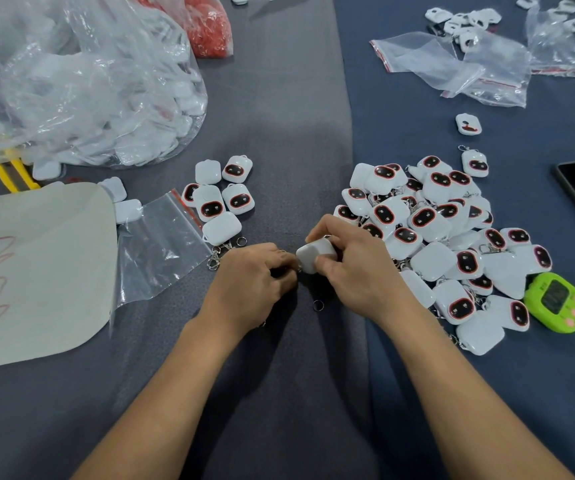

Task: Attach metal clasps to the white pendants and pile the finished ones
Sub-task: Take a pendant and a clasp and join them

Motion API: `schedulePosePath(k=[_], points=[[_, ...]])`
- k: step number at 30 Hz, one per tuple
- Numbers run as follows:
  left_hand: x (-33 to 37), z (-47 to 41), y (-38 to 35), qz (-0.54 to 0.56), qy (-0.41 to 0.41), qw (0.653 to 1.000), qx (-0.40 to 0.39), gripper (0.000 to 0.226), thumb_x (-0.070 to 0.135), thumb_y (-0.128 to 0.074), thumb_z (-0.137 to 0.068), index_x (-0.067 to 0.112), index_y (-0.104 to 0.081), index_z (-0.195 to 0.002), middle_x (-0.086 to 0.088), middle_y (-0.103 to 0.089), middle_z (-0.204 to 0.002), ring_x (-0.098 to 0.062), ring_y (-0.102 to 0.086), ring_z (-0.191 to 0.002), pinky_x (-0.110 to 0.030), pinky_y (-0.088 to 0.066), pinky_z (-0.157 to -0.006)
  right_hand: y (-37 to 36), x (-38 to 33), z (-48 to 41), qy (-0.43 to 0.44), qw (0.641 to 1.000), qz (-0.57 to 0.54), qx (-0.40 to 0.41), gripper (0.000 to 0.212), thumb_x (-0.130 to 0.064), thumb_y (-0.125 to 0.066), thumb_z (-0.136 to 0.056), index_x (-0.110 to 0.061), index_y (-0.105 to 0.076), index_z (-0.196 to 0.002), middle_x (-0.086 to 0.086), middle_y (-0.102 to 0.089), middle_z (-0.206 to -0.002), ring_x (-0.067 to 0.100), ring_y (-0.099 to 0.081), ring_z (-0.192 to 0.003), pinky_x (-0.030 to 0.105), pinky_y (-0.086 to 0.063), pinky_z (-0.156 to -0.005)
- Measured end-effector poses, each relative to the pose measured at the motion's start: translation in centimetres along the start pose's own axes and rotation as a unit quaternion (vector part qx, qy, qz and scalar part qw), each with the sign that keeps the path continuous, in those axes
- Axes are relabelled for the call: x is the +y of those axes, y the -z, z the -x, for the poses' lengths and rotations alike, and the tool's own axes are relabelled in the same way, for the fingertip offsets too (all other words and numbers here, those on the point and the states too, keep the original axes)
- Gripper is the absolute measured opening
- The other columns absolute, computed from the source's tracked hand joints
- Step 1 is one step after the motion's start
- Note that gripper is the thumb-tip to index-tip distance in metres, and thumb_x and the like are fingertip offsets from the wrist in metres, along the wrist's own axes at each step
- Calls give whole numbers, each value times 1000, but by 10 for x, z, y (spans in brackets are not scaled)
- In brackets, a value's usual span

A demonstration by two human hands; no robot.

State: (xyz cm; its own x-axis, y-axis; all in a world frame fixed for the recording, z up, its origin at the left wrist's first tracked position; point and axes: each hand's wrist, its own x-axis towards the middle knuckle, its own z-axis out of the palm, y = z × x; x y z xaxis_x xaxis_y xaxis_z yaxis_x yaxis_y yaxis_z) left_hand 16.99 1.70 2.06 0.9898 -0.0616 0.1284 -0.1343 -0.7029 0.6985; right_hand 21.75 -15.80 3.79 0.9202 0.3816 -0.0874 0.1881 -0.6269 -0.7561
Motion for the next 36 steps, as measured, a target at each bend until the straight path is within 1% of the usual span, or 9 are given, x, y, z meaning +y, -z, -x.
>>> schedulePosePath(k=[4,9,11,16,19,23,28,31,36], points=[[0,0,0,-11,-2,1000,0,13,6,-76,-83,13,-81,-92,1,-68,-75,-6,-55,-67,-9,-35,-65,0,-1,0,3,1000,8,5,25,-2,-60,-84,-24,-61,-94,-6,-62,-74,7,-52,-68,14,-36,-59],[-1,0,-1,-6,-4,1000,4,13,6,-76,-83,13,-81,-92,0,-69,-76,-10,-59,-68,-17,-41,-65,1,-2,-1,16,1000,24,9,19,-6,-62,-85,-23,-61,-93,-8,-59,-70,8,-52,-67,23,-38,-60],[-2,0,-2,-7,-7,1000,4,13,6,-76,-83,13,-81,-93,0,-69,-76,-9,-59,-67,-18,-42,-66,2,-3,-1,16,1000,26,2,17,-7,-63,-84,-22,-61,-93,-9,-58,-68,7,-51,-65,22,-35,-58],[-3,0,-2,-12,-9,1000,1,13,9,-76,-83,14,-81,-95,3,-68,-77,-6,-55,-68,-8,-36,-66,2,-5,-5,6,999,37,-12,22,-4,-61,-83,-23,-61,-93,-4,-63,-75,11,-52,-68,26,-36,-60],[-2,0,-2,-15,-7,1000,0,14,9,-76,-83,15,-81,-96,3,-69,-77,-5,-55,-68,-8,-37,-66,3,-4,-5,-5,999,33,-15,20,-4,-62,-84,-22,-62,-94,-5,-62,-76,9,-51,-68,24,-35,-60],[-2,0,-2,-14,-9,1000,-2,12,9,-77,-84,14,-81,-94,0,-69,-77,-13,-60,-68,-25,-45,-68,4,-3,-4,-13,1000,18,-15,16,-5,-64,-84,-20,-64,-91,-7,-60,-70,6,-49,-64,20,-35,-60],[-1,0,-2,-16,-1,1000,2,13,12,-77,-83,18,-81,-94,5,-68,-76,-7,-56,-67,-18,-41,-66,4,-2,-2,-6,1000,15,-10,18,-4,-63,-84,-21,-63,-90,-1,-63,-70,6,-49,-62,18,-35,-59],[1,0,-2,-11,3,1000,9,12,12,-78,-82,19,-81,-91,4,-69,-75,-8,-58,-67,-21,-43,-66,0,0,1,-4,1000,3,-4,19,-5,-63,-84,-23,-62,-87,-4,-63,-65,7,-49,-58,17,-35,-56],[2,1,-4,-11,16,999,31,12,14,-80,-77,23,-81,-85,7,-68,-72,-8,-60,-66,-27,-46,-65,-6,4,8,-47,997,-62,16,23,-7,-62,-82,-30,-60,-82,-4,-67,-64,12,-53,-55,34,-48,-59]])
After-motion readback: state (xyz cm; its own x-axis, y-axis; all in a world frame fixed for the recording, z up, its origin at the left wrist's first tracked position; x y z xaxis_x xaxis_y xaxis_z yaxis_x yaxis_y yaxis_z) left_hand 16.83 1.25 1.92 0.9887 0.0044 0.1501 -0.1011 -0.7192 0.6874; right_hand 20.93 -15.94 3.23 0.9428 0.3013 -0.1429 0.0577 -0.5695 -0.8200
